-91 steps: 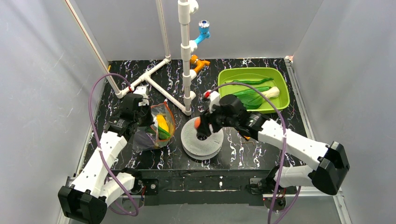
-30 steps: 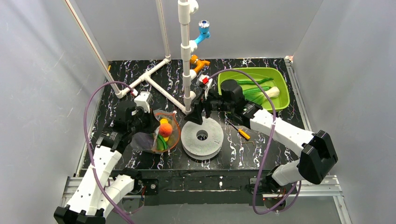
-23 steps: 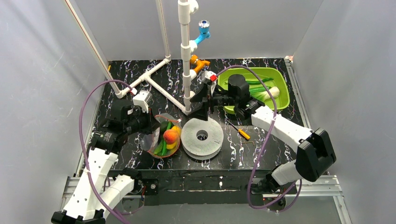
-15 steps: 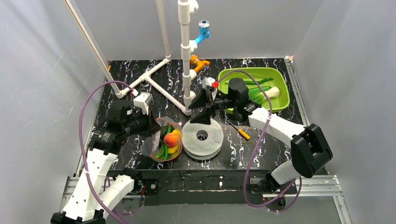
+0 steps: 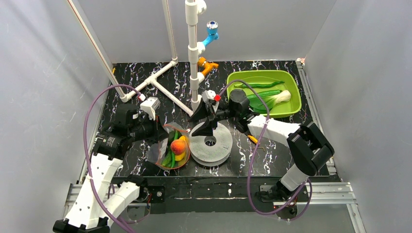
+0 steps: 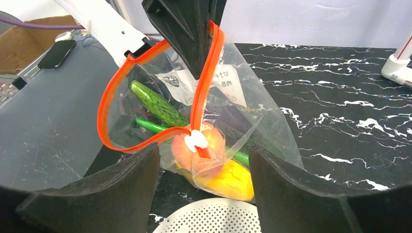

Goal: Place the food in the zip-top bag and seal the zipper

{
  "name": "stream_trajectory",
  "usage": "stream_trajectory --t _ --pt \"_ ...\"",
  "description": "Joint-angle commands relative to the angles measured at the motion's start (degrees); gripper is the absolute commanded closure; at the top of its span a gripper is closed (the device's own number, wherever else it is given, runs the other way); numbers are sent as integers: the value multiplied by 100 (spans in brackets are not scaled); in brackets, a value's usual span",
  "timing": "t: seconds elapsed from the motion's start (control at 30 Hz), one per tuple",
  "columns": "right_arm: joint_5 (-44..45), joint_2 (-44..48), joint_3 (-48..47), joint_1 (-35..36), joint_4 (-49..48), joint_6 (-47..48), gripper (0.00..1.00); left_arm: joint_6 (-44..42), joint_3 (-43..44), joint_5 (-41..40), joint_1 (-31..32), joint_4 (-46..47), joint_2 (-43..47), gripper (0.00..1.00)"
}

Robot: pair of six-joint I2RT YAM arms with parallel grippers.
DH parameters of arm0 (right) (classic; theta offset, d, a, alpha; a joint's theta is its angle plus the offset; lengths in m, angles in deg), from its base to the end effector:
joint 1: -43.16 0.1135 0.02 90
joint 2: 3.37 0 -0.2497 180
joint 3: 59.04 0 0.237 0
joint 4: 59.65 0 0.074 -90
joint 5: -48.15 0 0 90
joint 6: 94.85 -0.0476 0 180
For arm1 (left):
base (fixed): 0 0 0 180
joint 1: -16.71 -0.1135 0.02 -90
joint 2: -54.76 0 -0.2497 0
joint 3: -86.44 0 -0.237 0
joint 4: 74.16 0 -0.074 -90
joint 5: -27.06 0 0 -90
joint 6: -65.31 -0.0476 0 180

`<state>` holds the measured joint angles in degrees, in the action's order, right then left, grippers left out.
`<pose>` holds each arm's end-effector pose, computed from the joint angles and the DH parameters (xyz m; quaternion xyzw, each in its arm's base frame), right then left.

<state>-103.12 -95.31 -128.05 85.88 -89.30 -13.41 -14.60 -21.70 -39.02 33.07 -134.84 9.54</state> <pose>0.2236 0.2633 0.2821 -0.5319 0.4346 0.5835 0.4332 0.1417 -0.0617 0.3312 0.1443 0.8573 -0.2832 0.4049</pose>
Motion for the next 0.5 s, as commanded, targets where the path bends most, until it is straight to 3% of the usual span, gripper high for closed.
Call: stream_trajectory --t 0.0,0.1,0.27,0.37,0.47 --pt "75 -138 -188 248 -152 309 27 -9 204 206 8 -82 127 100" --pt "416 -149 -265 377 376 792 30 -31 211 188 11 -118 136 100" --pt "739 -183 -316 458 390 813 43 -25 175 199 9 -112 156 100" --pt "822 -196 -361 494 419 717 52 -51 182 182 11 -137 137 100" --pt "744 -184 -428 500 484 550 69 -79 206 14 12 -210 144 100"
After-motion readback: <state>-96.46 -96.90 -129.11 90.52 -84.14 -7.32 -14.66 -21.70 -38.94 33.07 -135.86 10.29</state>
